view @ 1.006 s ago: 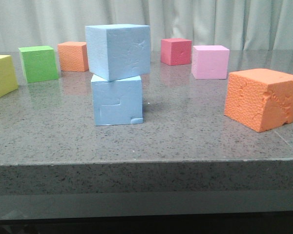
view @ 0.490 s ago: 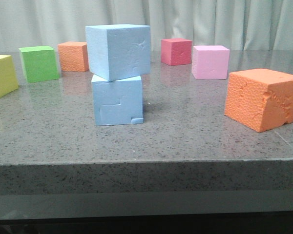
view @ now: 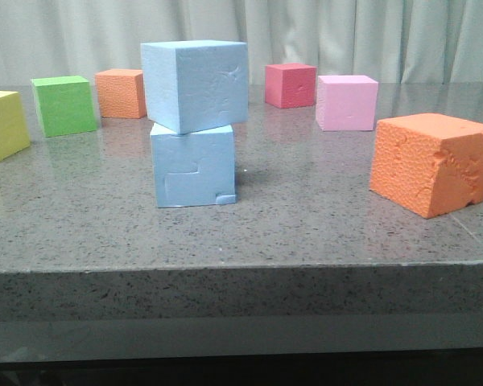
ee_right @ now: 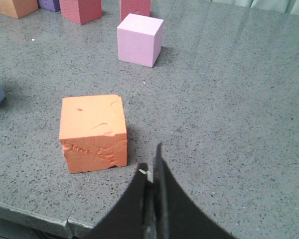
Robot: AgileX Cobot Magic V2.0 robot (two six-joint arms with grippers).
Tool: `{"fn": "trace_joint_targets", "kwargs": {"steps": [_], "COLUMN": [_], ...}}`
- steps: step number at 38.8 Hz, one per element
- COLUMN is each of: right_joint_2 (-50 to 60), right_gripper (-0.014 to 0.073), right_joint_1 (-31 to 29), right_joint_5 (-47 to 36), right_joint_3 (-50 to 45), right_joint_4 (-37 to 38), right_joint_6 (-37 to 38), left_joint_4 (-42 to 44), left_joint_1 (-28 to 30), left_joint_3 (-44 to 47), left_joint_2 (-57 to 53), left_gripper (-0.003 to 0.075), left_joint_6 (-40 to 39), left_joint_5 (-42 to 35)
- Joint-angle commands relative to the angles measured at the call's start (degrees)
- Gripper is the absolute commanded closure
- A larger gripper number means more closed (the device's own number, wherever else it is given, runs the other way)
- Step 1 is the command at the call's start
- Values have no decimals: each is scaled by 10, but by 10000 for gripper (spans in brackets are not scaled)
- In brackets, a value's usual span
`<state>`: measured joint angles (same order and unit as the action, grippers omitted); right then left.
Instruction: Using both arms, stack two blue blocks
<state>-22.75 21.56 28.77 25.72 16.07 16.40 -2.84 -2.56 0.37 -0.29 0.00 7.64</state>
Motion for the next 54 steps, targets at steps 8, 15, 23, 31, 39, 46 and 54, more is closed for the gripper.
{"fn": "trace_joint_targets", "kwargs": {"steps": [8,15,23,31,39,46,54], "right_joint_2": [-4,-4,-4,-4,-4,-4,35], "right_gripper": [655,655,655,655,655,655,655], "right_joint_1": [-4,-4,-4,-4,-4,-4,-29], "right_joint_5": [-43,-43,-43,-43,-43,-43,-96], "right_joint_3": [13,13,13,13,13,13,-34], "right_joint_4": [16,16,16,16,16,18,-20], "right_joint_6": [-4,-4,-4,-4,-4,-4,-52], "left_joint_4": [-1,-1,-1,-1,-1,-1,-1], "left_joint_1": [1,1,1,1,1,1,1], "left_joint_3": [1,1,1,1,1,1,1], "left_joint_2": [-11,-11,-10,-10,-10,-10,-10], "left_gripper": [741,741,741,741,741,741,741], "left_joint_6": [-7,-7,-7,-7,-7,-7,-7], "left_joint_5": [-44,-44,-44,-44,-44,-44,-44]}}
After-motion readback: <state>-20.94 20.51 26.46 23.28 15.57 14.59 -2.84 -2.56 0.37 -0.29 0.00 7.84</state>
